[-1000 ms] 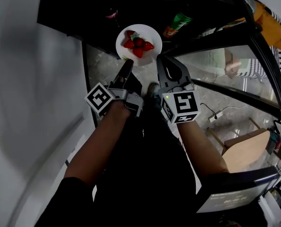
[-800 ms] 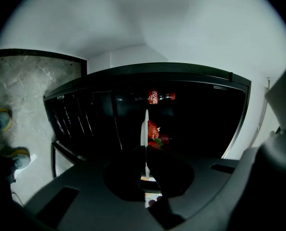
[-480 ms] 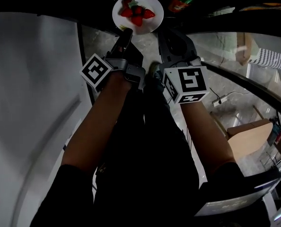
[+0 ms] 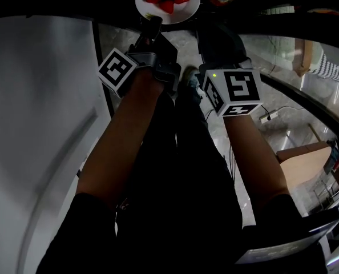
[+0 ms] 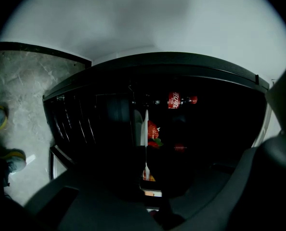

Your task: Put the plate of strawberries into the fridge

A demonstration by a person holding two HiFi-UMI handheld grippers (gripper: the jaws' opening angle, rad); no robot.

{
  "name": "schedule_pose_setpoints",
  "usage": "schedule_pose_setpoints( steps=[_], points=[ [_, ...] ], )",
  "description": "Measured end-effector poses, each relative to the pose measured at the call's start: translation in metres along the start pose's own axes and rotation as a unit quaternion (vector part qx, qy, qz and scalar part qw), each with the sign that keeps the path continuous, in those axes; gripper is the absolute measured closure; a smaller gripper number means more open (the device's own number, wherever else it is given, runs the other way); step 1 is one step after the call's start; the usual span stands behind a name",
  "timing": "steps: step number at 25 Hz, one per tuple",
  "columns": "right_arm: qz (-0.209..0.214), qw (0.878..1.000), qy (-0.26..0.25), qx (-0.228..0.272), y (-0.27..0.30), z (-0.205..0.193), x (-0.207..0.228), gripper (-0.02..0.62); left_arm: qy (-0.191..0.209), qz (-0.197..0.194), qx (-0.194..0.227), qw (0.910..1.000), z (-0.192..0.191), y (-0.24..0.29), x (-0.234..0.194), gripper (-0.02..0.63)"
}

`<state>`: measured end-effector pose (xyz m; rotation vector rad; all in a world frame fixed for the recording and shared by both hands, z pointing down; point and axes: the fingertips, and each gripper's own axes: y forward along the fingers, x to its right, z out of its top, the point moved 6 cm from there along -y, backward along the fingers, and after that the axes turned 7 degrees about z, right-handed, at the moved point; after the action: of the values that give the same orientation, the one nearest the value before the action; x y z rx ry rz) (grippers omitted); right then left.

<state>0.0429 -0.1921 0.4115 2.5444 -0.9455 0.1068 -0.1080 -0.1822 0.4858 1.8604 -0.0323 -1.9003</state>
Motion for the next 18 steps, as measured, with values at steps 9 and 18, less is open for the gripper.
schedule_pose_setpoints(
  steps=[9,18],
  points=[
    [0.0,1.0,0.0,0.009,0.006,-0.008,-0.001,0.591,0.004,0.004,0.007,1.0,0.002,0.002,-0.009,0.595],
    [-0.006,1.0,0.001,0.02,0.004,-0.009,-0.008,0.591,-0.002,0.02,0.015,0.9997,0.003,0.0,-0.013,0.595]
  ],
)
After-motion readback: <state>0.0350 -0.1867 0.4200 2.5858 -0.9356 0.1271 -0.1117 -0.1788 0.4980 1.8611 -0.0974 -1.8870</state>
